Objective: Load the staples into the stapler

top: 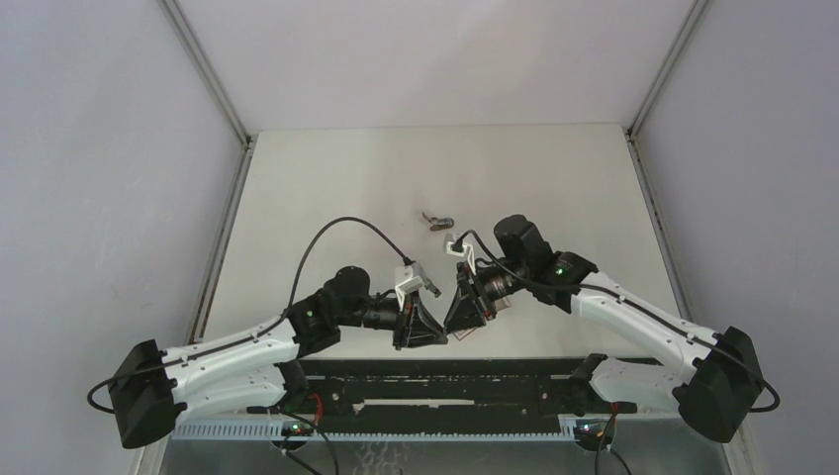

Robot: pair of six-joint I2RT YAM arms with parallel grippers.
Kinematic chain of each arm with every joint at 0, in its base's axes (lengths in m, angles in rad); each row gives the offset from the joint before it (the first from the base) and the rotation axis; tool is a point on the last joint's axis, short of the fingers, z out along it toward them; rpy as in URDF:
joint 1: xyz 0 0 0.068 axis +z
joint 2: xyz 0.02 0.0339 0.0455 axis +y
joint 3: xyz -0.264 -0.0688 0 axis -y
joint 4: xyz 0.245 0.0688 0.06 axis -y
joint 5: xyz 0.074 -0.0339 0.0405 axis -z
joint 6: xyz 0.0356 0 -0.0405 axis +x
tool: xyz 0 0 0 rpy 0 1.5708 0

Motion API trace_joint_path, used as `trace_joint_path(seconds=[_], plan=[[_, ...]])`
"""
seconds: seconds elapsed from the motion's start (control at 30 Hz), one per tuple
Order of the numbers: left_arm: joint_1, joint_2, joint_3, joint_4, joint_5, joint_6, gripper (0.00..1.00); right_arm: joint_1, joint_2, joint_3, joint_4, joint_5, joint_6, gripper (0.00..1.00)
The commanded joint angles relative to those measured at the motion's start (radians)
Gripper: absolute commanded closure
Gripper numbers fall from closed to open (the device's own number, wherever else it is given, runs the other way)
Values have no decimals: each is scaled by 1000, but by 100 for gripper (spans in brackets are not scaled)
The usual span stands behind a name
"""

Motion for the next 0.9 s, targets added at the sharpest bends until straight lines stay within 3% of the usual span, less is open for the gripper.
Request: trace_joint_path(seconds=[0.0, 0.43, 0.63, 0.67, 0.77, 0.87], plan=[[-5, -14, 61, 17, -5, 16, 90, 13, -1, 44, 20, -14, -21, 75], [-5, -18, 61, 19, -14, 12, 91, 23, 5, 53, -13, 4, -39, 81], [-5, -32, 54, 19, -30, 8, 87, 23, -7, 55, -15, 24, -39, 88], [-5, -39, 50, 20, -42, 7, 84, 21, -11, 55, -13, 24, -37, 89], [-5, -67, 40, 16, -84, 4, 53, 7, -23, 54, -14, 42, -36, 89], [-3, -119, 33, -44, -216, 12, 32, -35, -46, 53, -23, 100, -32, 90]])
